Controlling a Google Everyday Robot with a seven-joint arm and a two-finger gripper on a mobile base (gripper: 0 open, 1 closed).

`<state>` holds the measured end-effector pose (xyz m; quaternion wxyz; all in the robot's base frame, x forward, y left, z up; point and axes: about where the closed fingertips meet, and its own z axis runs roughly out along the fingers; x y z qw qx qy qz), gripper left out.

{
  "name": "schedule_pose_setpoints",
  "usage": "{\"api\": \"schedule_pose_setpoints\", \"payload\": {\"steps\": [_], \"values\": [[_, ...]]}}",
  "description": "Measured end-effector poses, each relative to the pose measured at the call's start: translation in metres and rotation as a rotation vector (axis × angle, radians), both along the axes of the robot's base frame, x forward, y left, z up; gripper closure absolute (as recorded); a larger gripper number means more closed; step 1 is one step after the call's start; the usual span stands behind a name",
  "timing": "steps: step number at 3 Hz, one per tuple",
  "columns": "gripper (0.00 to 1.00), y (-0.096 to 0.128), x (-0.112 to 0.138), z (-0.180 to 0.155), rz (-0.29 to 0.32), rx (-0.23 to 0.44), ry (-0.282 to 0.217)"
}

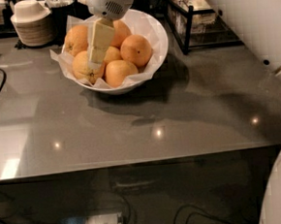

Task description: Pick orange from white bowl

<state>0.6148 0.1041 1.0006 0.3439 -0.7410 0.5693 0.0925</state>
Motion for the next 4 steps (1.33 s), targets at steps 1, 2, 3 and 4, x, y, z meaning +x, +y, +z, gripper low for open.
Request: {"api": "schedule_pose_setpoints", "payload": {"steps": [1,2,3,4], "values": [[0.00,-0.008,0.041,0.005,-0.047,0.070,-0.019],[0.00,0.005,0.072,-0.003,-0.032,0.073,0.043],[0.00,0.023,0.090,-0.007,-0.013,0.076,0.098],[0.00,0.021,0.099,0.016,-0.020,0.111,0.059]]}}
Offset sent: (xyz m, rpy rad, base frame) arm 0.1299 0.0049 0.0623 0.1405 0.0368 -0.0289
